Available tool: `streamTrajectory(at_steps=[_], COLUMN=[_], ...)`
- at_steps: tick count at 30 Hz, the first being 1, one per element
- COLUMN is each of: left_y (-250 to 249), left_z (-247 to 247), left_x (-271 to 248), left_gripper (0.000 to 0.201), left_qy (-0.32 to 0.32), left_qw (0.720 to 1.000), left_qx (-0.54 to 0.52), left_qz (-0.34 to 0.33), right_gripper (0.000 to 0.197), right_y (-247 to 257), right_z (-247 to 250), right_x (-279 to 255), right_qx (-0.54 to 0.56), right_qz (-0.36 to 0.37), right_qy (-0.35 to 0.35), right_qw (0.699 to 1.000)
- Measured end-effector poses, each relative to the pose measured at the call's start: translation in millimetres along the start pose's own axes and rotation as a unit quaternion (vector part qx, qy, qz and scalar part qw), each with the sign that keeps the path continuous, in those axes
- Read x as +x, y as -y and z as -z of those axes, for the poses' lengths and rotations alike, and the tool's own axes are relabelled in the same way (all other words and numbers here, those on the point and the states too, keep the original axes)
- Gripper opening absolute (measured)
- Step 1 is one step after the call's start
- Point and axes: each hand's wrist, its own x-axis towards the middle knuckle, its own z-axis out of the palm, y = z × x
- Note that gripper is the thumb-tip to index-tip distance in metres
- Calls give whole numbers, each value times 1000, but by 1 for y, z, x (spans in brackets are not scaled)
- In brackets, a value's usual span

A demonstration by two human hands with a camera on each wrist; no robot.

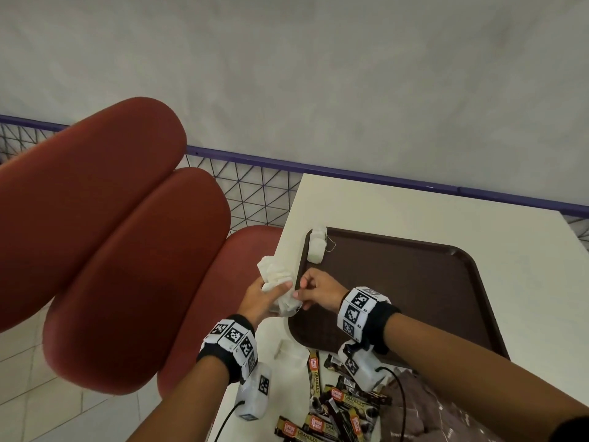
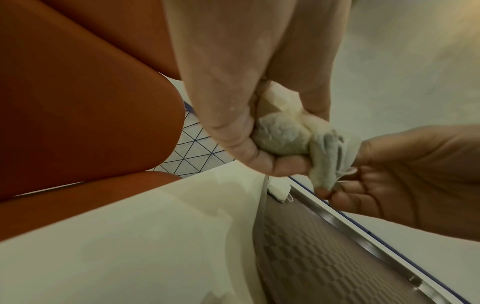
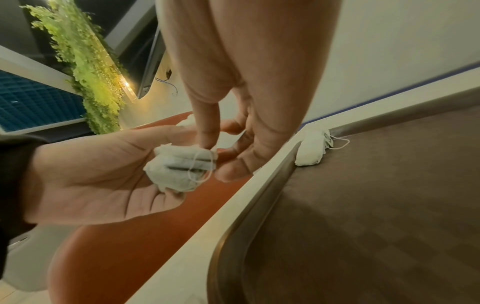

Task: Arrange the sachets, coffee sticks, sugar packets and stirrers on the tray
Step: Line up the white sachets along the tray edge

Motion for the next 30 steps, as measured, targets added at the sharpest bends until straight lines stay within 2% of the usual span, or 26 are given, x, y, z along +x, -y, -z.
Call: streamTrajectory(at_steps=[8,13,17,23,28,30], left_y=[-2,-1,-2,5,10,10], left_z=[-1,0,3,17,29,33], left_x=[-2,-2,-2,3,4,3], left_gripper=[39,36,42,38,34,33], left_qy=[16,13,1,-37,-50,-50], left_qw=[998,999,999,998,997,997], left_qx=[-43,-42,-50,-49,-56,-62], left_qz=[30,23,21,27,20,17], right_gripper=[28,26,27,31,14,16], right_y=[-2,-6,-11,-15,-13,-12], right_z=[5,10,20,41,44,41], right_x=[1,2,9,26,46,55], right_qx=[18,25,6,-57,-74,-69], right_qz=[-15,-7,-8,-31,-67,-80], right_qy=[-57,-77,-142,-267,-307,-320], right_qw=[998,997,990,962,946,941])
